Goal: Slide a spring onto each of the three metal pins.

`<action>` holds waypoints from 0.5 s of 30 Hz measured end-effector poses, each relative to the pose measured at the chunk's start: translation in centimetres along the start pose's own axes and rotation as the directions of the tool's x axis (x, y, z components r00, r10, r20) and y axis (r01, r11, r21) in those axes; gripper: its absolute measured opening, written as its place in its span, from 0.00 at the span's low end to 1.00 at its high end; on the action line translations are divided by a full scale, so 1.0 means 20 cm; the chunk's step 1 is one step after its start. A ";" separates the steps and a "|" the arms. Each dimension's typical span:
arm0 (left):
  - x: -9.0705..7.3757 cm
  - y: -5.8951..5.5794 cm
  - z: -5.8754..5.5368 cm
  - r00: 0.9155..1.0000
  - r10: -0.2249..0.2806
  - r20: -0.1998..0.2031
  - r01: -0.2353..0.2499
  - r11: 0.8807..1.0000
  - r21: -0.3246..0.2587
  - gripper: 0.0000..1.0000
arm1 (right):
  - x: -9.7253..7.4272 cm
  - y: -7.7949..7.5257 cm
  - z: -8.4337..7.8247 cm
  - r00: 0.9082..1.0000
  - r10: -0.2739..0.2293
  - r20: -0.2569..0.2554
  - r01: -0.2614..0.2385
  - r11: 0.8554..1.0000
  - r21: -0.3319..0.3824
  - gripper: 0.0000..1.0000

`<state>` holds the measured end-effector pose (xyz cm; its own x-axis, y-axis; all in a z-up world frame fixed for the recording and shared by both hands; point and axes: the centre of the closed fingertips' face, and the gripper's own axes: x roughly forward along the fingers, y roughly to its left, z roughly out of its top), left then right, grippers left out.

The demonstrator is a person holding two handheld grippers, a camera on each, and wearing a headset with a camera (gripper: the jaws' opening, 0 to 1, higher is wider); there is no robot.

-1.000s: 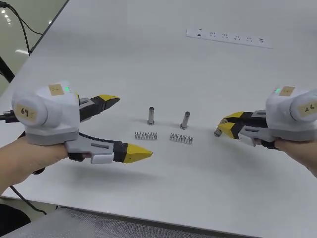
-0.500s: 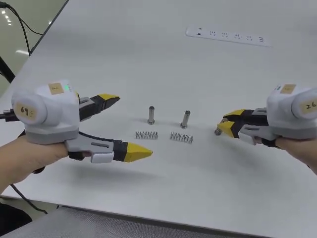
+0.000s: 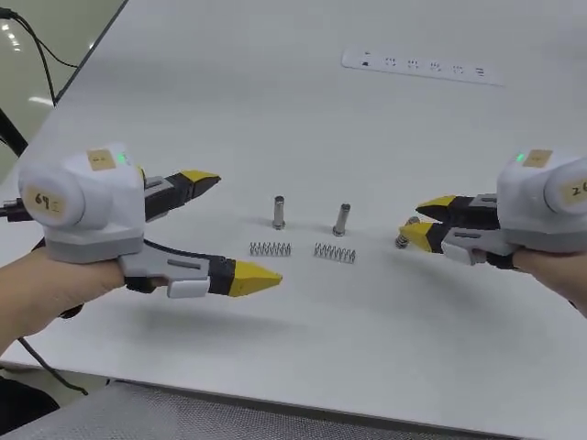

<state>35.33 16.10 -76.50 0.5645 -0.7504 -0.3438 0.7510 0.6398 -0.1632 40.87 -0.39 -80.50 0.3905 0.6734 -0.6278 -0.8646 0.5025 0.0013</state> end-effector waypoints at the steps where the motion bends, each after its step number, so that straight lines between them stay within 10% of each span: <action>1: 0.00 0.00 0.00 1.000 -0.001 0.000 0.001 1.000 0.000 0.95 | 0.00 0.00 0.00 1.000 0.000 0.000 0.000 1.000 0.005 0.21; 15: 0.00 0.00 0.01 1.000 -0.007 -0.006 0.007 1.000 0.012 0.96 | -0.05 0.03 0.02 0.999 0.000 0.043 -0.001 0.999 0.035 0.23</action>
<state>35.39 16.05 -76.31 0.5571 -0.7541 -0.3479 0.7592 0.6323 -0.1547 40.19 -0.53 -79.50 0.4039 0.6962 -0.5935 -0.8536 0.5202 0.0292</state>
